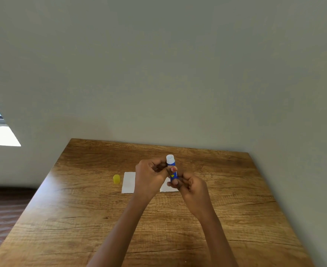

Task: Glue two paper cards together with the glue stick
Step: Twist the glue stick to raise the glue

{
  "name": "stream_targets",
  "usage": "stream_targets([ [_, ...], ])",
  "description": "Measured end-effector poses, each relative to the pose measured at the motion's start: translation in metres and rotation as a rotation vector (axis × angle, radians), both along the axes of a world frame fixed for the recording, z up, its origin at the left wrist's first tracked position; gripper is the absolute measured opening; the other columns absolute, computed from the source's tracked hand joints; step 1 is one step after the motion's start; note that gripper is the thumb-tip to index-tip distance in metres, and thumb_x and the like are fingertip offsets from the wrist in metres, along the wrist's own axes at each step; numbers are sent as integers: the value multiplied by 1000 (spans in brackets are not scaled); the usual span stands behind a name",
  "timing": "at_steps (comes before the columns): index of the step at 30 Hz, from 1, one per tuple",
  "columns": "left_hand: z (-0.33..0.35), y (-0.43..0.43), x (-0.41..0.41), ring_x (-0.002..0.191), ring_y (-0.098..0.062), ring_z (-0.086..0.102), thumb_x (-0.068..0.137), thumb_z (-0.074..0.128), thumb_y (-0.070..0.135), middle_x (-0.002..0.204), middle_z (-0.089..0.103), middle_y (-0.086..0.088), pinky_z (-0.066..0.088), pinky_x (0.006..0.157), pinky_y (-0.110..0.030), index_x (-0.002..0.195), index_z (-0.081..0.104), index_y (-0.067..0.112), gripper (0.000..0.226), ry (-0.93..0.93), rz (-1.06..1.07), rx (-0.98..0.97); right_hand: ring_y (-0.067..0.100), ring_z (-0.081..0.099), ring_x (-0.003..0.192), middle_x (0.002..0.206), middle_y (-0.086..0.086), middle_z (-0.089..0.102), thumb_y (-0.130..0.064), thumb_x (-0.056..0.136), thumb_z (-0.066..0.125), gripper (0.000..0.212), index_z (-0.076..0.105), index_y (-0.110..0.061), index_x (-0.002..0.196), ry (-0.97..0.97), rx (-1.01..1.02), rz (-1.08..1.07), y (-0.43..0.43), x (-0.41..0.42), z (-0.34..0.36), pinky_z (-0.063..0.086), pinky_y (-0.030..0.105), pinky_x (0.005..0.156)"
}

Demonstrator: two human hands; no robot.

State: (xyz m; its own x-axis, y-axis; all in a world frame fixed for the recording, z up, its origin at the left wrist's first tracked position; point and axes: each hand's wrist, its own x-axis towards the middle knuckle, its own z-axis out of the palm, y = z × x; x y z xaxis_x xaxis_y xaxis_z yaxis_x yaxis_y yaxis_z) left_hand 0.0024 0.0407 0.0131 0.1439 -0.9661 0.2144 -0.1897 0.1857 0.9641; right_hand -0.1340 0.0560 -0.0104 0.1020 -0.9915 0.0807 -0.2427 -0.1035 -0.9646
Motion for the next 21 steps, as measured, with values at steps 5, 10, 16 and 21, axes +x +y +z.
stream_targets([
  [5, 2, 0, -3, 73, 1, 68, 71, 77, 9, 72, 69, 16, 51, 65, -11, 83, 74, 19, 16, 10, -9, 3, 6, 69, 76, 84, -4, 72, -25, 63, 84, 42, 61, -21, 98, 26, -42, -166, 4, 7, 1, 56, 20, 69],
  [10, 2, 2, -7, 71, 4, 66, 71, 76, 5, 72, 69, 16, 49, 63, -8, 83, 75, 14, 16, 20, -37, 2, 2, 64, 59, 70, -3, 68, -19, 61, 87, 31, 61, -13, 77, 42, -128, -338, 2, 11, 1, 50, 13, 54],
  [16, 3, 4, -5, 68, 7, 66, 69, 77, 3, 71, 68, 15, 48, 61, -7, 83, 75, 12, 17, 25, -49, -11, 8, 70, 70, 78, -2, 73, -5, 64, 83, 27, 68, -13, 84, -92, -50, -258, 1, 6, 3, 55, 17, 63],
  [21, 0, 2, -5, 70, 5, 67, 69, 77, 1, 73, 70, 10, 49, 63, -8, 84, 75, 12, 18, 15, -45, -15, 7, 71, 78, 86, 1, 73, -2, 75, 74, 20, 68, -11, 92, 7, -45, -165, 1, 3, 0, 56, 20, 70],
])
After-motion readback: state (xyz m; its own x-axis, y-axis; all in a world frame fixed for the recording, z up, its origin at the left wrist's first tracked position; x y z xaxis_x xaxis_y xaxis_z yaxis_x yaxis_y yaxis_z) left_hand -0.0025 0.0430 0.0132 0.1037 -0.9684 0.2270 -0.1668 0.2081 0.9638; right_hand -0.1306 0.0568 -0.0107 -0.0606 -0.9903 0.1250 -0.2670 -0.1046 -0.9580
